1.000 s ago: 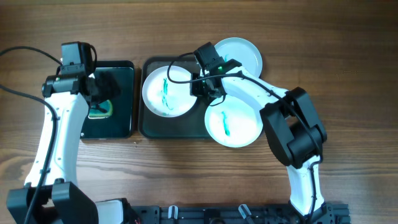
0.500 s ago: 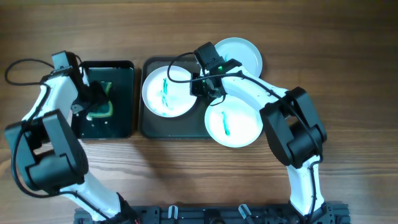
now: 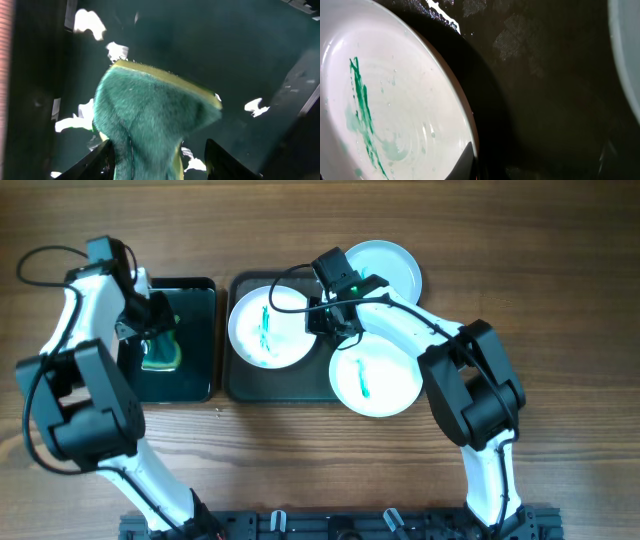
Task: Clean dirty plates on tray and stack at the side
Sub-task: 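Grasp the green-yellow sponge with the left gripper and dip it in water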
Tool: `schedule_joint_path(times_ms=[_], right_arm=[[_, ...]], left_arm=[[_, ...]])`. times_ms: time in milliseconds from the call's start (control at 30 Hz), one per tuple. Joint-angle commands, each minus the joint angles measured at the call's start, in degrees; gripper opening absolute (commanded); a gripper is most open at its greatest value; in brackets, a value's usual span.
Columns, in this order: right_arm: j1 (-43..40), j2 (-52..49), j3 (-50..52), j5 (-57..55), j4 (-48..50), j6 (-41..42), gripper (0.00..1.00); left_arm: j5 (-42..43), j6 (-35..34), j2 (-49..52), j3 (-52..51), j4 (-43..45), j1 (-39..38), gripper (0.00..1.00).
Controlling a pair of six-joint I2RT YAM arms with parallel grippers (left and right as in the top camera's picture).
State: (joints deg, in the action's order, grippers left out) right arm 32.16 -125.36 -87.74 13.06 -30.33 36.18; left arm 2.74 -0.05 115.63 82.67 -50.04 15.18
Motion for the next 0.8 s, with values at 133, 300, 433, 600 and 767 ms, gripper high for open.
schedule_joint_path(times_ms=[133, 300, 433, 600, 767], right_arm=[[0.24, -2.19, -0.33, -0.11, 0.02, 0.0, 0.04], [0.24, -2.19, -0.31, -0.11, 0.07, -0.15, 0.04], [0.24, -2.19, -0.31, -0.11, 0.09, -0.17, 0.04], [0.24, -2.19, -0.31, -0.09, 0.11, -0.17, 0.04], [0.24, -2.19, -0.31, -0.09, 0.11, -0.22, 0.04]], left_arm=[[0.59, -0.61, 1.6, 0.42, -3.17, -1.09, 0.56], [0.63, -0.81, 1.6, 5.4, -8.66, -1.09, 0.56], [0.63, -0.83, 1.73, 1.88, -6.54, -1.09, 0.48], [0.22, -0.9, 1.7, 1.73, -6.19, -1.09, 0.7], [-1.09, -2.34, 1.7, 5.03, -9.57, -0.94, 0.54]])
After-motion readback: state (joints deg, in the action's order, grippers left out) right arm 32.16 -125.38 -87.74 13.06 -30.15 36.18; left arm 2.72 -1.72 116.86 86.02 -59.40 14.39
